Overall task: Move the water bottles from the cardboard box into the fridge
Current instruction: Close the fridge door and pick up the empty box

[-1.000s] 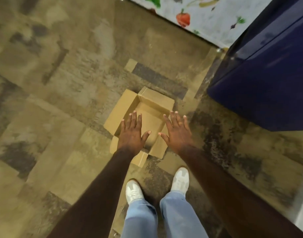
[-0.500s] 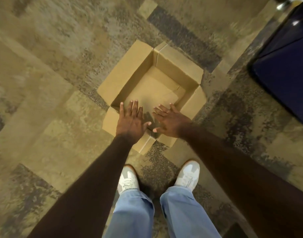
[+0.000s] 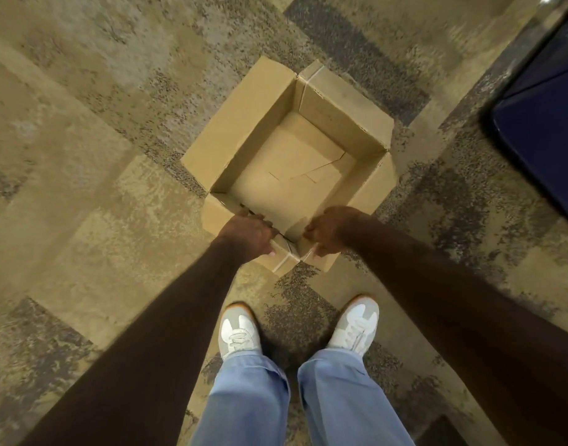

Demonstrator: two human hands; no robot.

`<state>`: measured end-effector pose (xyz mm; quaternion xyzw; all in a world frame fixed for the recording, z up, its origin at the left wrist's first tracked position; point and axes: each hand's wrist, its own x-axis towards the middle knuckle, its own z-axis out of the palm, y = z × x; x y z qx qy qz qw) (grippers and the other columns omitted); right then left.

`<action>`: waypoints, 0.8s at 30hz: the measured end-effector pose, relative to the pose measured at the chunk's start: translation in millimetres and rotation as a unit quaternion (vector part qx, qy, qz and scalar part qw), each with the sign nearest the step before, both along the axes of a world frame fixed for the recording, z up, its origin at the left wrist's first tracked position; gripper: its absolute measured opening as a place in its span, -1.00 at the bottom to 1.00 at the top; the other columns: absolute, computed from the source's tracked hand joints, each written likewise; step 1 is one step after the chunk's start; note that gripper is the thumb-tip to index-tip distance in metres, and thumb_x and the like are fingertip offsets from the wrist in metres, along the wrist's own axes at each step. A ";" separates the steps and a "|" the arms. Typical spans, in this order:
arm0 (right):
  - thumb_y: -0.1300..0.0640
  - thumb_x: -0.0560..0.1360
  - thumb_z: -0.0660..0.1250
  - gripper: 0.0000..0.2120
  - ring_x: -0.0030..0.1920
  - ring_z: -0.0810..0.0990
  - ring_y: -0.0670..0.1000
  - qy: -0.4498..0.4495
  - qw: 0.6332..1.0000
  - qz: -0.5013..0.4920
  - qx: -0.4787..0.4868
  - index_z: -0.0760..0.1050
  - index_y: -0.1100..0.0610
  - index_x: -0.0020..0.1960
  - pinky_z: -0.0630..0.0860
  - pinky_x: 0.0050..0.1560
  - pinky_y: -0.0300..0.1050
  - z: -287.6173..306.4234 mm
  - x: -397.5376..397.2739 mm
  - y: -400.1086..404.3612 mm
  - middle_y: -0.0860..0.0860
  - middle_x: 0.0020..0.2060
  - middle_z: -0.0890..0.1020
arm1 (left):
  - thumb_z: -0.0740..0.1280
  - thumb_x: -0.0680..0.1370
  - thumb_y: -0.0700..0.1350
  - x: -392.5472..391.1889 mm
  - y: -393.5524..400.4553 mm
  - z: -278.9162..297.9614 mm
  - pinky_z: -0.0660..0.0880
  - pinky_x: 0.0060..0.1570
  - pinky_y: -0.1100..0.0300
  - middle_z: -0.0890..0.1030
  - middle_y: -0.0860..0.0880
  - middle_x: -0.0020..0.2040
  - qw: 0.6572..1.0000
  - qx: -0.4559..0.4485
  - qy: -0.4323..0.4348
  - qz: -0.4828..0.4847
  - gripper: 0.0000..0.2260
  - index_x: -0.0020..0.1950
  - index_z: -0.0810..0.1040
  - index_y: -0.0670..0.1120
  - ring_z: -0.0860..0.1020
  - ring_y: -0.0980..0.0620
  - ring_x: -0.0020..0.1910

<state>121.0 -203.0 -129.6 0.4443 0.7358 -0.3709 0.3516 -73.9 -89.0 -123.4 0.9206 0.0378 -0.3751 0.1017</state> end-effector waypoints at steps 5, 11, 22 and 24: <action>0.01 0.66 0.20 -0.63 0.04 0.62 0.15 0.022 0.998 0.018 0.051 0.41 0.19 0.38 0.59 0.13 0.09 12.4 -8.2 -4.1 0.17 0.12 0.64 | 0.16 0.65 0.21 -7.0 -3.0 -12.4 0.37 0.38 0.02 0.61 0.02 0.29 1.000 0.004 0.006 0.011 -0.58 0.40 0.48 0.04 0.55 -0.02 0.29; 0.14 0.60 0.35 -0.72 -0.27 0.50 0.04 0.012 0.989 0.099 0.109 0.47 0.23 0.26 0.56 -0.11 -0.02 45.1 -6.2 -14.2 0.08 -0.17 0.59 | 0.12 0.67 0.20 -7.6 -2.3 15.2 0.50 0.10 0.14 0.68 -0.01 0.06 0.998 0.011 -0.052 -0.016 -0.61 0.28 0.55 -0.01 0.63 -0.02 0.02; 0.20 0.64 0.23 -0.78 -0.22 0.60 0.05 -0.008 0.989 0.058 0.133 0.44 0.24 0.26 0.45 -0.27 -0.06 173.0 8.0 -42.2 0.09 -0.10 0.64 | -0.25 0.61 0.33 33.2 12.1 159.7 -0.21 0.58 -0.16 -0.08 -0.13 0.66 0.944 0.094 -0.168 0.268 -0.30 0.66 -0.03 -0.02 -0.11 -0.14 0.63; 0.17 0.63 0.21 -0.78 -0.18 0.65 0.07 -0.002 0.987 0.037 0.158 0.48 0.19 0.23 0.48 -0.27 -0.08 198.5 7.6 -50.7 0.07 -0.08 0.65 | -0.03 0.65 0.30 40.1 20.3 188.1 -0.21 0.57 -0.11 -0.11 -0.20 0.65 0.861 0.124 -0.233 0.436 -0.27 0.66 -0.10 -0.12 -0.10 -0.18 0.63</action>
